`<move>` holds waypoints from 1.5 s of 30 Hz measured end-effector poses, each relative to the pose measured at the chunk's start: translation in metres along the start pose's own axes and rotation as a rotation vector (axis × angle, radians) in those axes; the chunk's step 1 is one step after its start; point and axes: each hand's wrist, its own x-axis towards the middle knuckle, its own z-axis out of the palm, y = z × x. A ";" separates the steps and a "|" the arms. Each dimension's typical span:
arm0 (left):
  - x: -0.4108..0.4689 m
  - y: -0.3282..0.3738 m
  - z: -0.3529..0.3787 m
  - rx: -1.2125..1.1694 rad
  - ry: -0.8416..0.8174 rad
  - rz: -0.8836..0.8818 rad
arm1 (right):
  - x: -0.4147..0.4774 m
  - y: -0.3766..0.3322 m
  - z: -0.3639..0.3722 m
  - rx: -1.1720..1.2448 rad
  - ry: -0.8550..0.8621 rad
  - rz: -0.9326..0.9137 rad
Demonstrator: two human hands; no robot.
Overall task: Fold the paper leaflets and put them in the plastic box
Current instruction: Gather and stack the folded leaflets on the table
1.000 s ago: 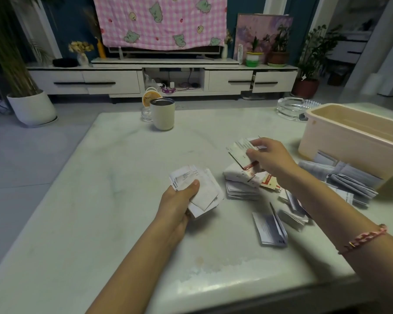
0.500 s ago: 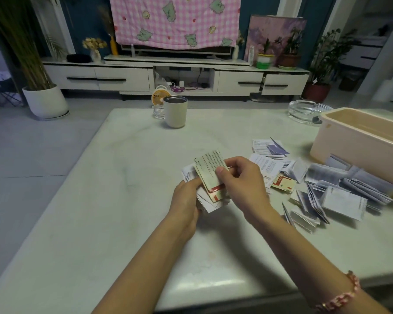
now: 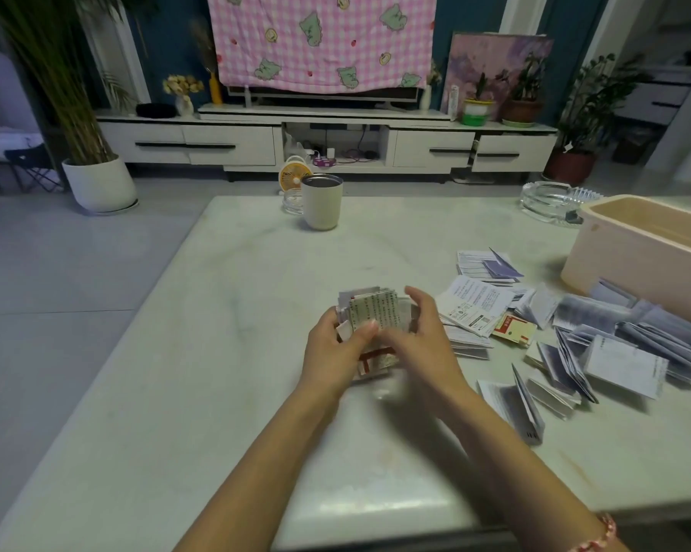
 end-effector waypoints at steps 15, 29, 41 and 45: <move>0.003 -0.021 -0.005 0.293 0.047 0.164 | -0.001 0.031 0.005 0.060 -0.023 -0.112; 0.010 0.013 -0.001 0.094 -0.144 -0.087 | -0.002 0.002 -0.030 0.061 -0.047 -0.004; -0.002 0.000 0.013 0.191 0.009 0.208 | -0.002 0.014 -0.024 -0.125 -0.113 -0.103; -0.006 -0.012 0.016 0.145 -0.031 0.182 | -0.015 0.024 -0.009 -0.088 -0.247 -0.080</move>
